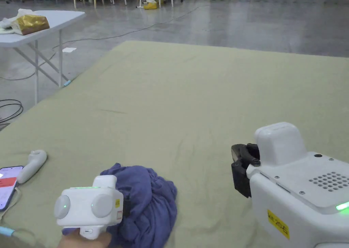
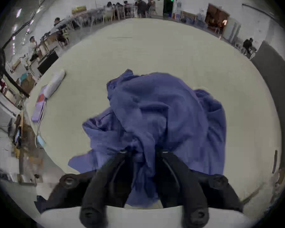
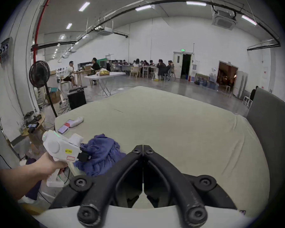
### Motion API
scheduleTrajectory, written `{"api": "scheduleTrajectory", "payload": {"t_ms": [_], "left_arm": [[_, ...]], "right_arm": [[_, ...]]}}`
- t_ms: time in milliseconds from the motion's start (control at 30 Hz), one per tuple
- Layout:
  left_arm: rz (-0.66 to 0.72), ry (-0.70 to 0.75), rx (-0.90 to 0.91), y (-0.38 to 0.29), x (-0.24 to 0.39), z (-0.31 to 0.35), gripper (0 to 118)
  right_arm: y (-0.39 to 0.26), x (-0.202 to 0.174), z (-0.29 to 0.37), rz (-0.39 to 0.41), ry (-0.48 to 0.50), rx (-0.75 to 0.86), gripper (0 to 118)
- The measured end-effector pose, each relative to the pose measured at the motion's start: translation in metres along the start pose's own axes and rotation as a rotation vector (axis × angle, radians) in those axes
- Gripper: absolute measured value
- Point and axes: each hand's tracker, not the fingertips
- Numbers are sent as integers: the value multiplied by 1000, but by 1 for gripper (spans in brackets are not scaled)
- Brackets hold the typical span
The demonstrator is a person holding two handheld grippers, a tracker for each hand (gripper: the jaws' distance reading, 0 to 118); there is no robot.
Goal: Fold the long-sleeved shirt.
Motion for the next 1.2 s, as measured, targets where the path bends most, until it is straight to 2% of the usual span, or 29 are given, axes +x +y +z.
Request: {"api": "scheduleTrajectory", "payload": {"t_ms": [133, 300, 467, 500, 533, 567, 600, 633, 700, 733, 767, 867, 933, 1033, 1133, 1200], "left_arm": [[7, -21, 58, 3, 2, 16, 12], [146, -277, 185, 44, 8, 99, 10], [-4, -415, 444, 102, 64, 242, 4], [-35, -460, 500, 111, 76, 273, 4], [-60, -500, 560, 117, 87, 300, 4], [-86, -527, 621, 126, 97, 328, 4], [-117, -550, 672, 132, 110, 357, 4], [-139, -568, 713, 136, 122, 379, 4], [-210, -600, 771, 141, 151, 415, 4], [-232, -628, 785, 144, 164, 426, 3], [-239, -662, 770, 149, 180, 433, 3], [-252, -709, 743, 156, 223, 442, 3], [-281, -724, 735, 153, 255, 439, 3], [-308, -790, 650, 149, 302, 402, 3], [-341, -750, 533, 121, 353, 341, 3], [-361, -738, 392, 90, 384, 282, 3]], "right_arm": [[2, 11, 2, -24, -17, -8, 0], [10, 33, 17, -120, -36, 18, 0], [28, 58, 49, -182, -63, 88, 0], [33, 67, 56, -192, -47, 82, 0], [41, 74, 57, -227, -12, -25, 0], [48, 85, 57, -287, 37, -77, 0], [49, 98, 63, -346, 109, -15, 0], [51, 105, 72, -354, 100, 39, 0], [58, 108, 94, -256, -67, 99, 0], [60, 111, 103, -231, -103, 138, 0], [60, 121, 116, -232, -116, 170, 0], [66, 145, 145, -301, -110, 227, 0], [66, 161, 166, -298, -159, 257, 0], [61, 177, 187, -277, -235, 274, 0], [49, 191, 193, -286, -253, 262, 0], [32, 204, 189, -306, -264, 235, 0]]}}
